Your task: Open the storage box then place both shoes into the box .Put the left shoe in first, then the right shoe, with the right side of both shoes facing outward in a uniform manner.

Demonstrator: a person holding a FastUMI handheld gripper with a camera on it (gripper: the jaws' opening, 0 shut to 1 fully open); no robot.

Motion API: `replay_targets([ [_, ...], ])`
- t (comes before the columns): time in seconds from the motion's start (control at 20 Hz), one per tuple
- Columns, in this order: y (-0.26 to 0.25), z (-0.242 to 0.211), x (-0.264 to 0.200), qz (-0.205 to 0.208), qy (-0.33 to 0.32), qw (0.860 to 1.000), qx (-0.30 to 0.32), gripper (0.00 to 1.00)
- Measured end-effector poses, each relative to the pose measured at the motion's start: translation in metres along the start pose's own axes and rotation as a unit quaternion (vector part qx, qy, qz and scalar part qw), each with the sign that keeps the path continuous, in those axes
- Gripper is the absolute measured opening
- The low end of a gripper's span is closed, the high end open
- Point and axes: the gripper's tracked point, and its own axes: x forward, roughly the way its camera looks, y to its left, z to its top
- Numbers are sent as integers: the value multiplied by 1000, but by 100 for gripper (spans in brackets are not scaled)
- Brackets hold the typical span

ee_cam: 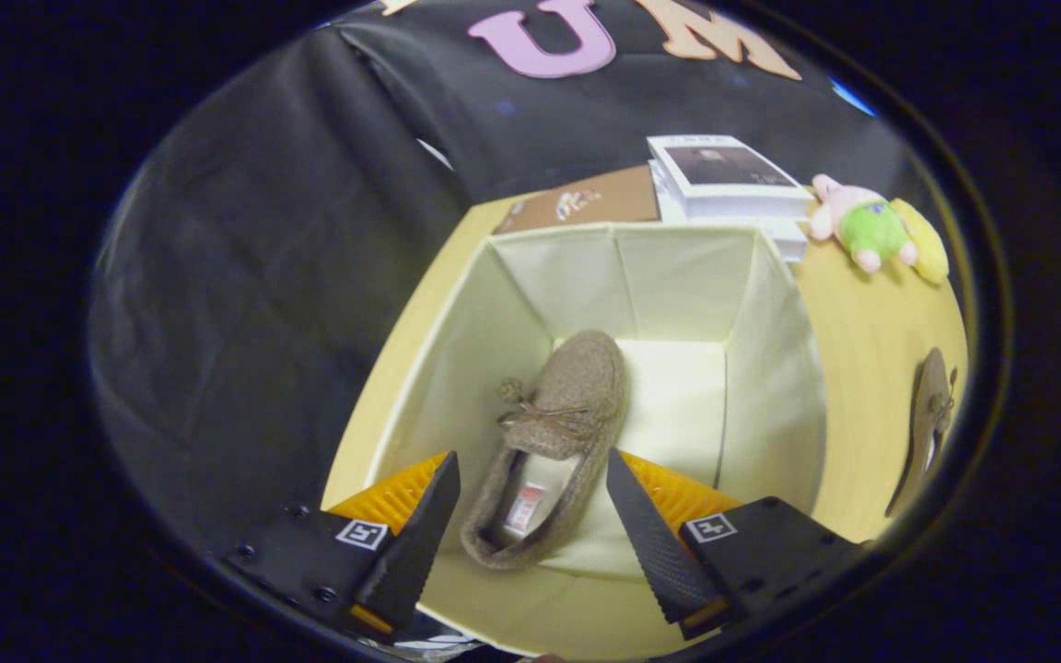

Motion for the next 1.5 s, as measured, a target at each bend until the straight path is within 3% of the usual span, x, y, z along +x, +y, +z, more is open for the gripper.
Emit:
replay_targets([
  [0.15,-11,22,-34,21,-53,998,-41,100],
  [0.35,-48,37,-74,11,-103,991,-81,100],
  [0.65,-149,55,-126,-71,-151,980,-111,100],
  [1.05,-291,34,-165,-174,-151,967,-107,100],
  [1.5,-419,-29,-161,-232,-89,967,-63,100],
])
